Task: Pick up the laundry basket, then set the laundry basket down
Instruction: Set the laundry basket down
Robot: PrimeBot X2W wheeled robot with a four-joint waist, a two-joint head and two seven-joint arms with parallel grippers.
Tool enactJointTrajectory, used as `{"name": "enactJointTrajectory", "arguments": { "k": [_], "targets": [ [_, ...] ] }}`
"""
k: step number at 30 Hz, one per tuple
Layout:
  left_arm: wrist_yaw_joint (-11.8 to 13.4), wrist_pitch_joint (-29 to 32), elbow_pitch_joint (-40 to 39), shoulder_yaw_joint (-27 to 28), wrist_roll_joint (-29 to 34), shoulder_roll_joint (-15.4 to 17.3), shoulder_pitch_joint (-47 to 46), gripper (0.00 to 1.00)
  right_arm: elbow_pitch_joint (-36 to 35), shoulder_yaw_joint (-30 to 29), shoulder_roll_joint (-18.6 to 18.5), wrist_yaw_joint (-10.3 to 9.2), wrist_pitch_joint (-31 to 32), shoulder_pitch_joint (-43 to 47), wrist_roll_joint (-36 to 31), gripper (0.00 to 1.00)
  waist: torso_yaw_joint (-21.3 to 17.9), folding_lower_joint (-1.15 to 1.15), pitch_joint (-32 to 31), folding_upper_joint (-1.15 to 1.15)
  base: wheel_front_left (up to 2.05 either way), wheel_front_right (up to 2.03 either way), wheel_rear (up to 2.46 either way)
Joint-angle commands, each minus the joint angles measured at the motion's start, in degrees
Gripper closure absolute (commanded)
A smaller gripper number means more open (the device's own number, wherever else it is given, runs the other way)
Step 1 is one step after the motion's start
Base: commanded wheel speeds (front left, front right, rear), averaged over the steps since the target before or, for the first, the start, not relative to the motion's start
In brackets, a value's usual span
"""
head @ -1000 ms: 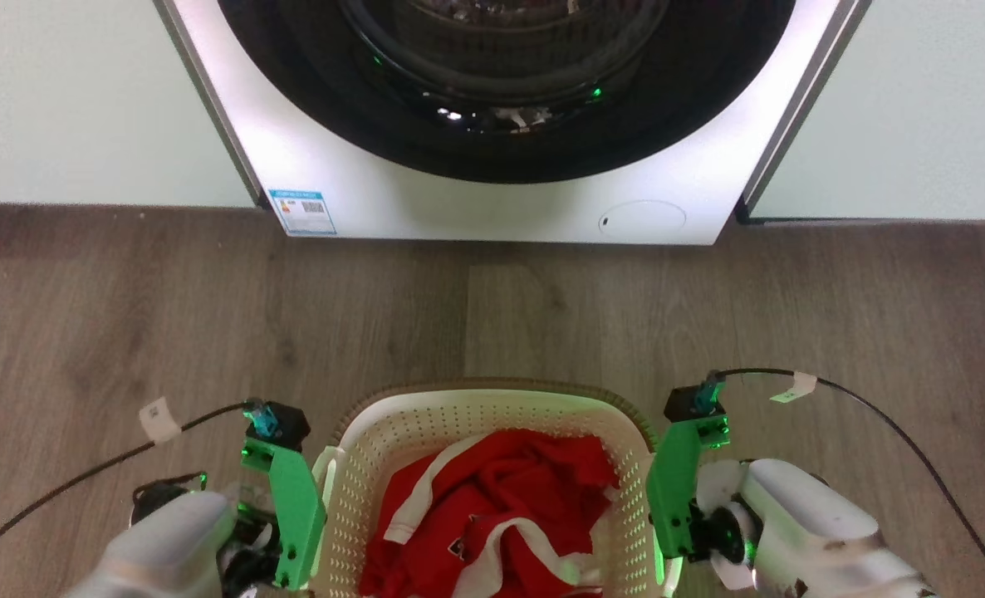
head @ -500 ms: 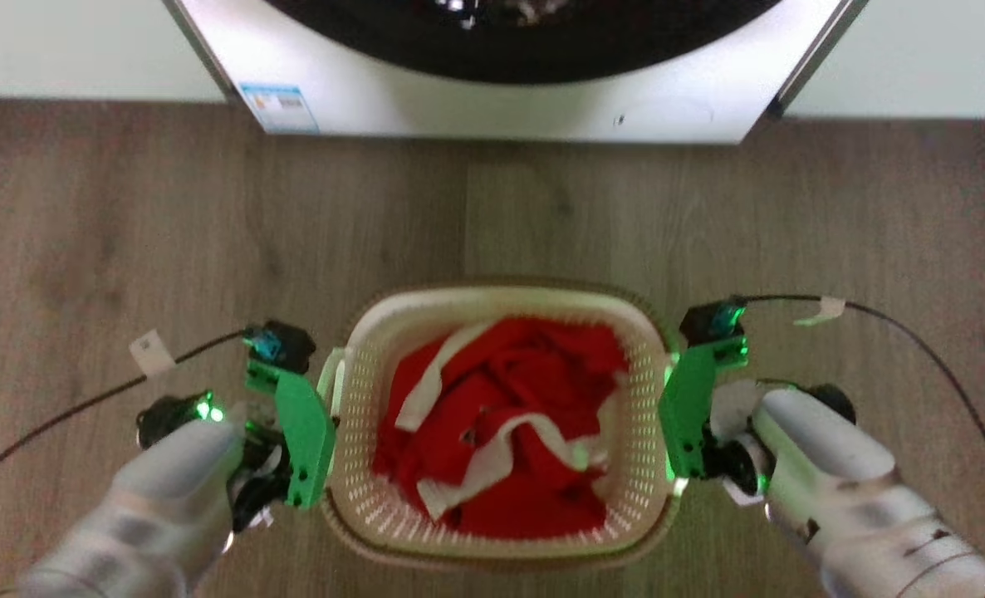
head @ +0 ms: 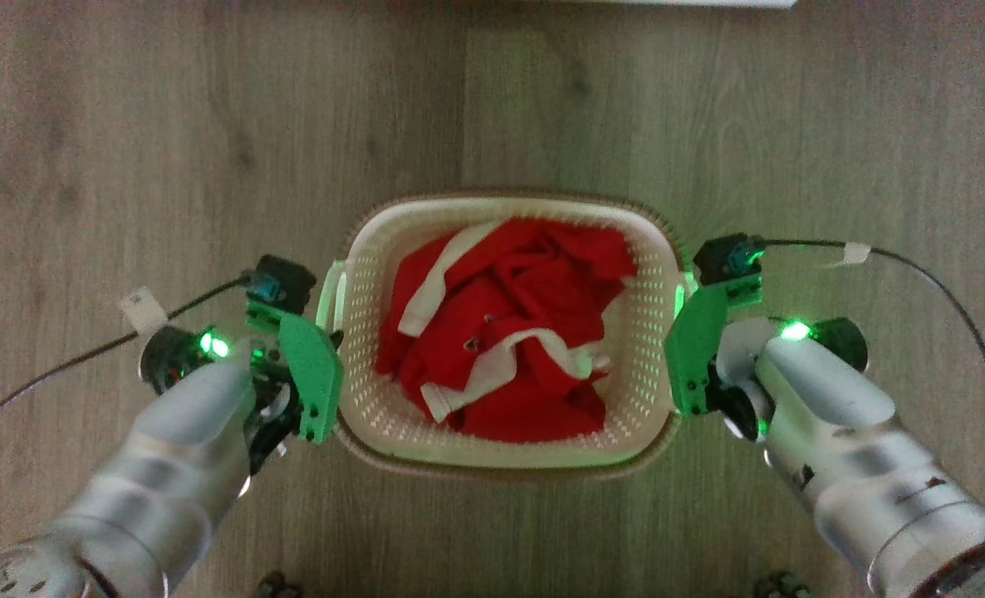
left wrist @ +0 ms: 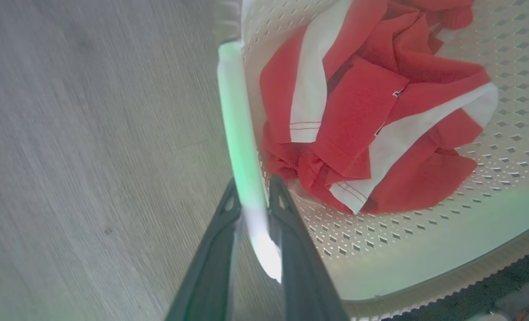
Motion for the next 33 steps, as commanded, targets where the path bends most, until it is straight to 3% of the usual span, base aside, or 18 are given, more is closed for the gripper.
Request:
{"name": "enactJointTrajectory", "arguments": {
  "k": [1, 9, 33],
  "targets": [
    [-0.41, -1.36, 0.51, 0.36, 1.54, -0.12, -1.74, 1.0, -0.35, 0.77, 1.63, 0.42, -1.22, -0.28, -1.27, 1.0, 0.0, -0.01, 2.85, 0.0, 0.0, 0.0, 0.0],
    [-0.43, -3.99, 3.97, -0.22, 2.2, -2.91, -3.79, 1.0, 3.63, -0.25, 2.39, 0.42, -5.2, -2.31, -2.83, 1.0, 0.7, -0.01, 6.39, 0.0, 0.0, 0.0, 0.0],
    [-0.44, -4.47, 6.7, -1.05, -0.08, -4.11, -6.94, 1.0, 7.18, 2.22, 2.67, 0.42, -7.6, -4.88, -3.49, 1.0, 1.8, -0.01, 10.22, 0.0, 0.0, 0.0, 0.0]
  ]
}}
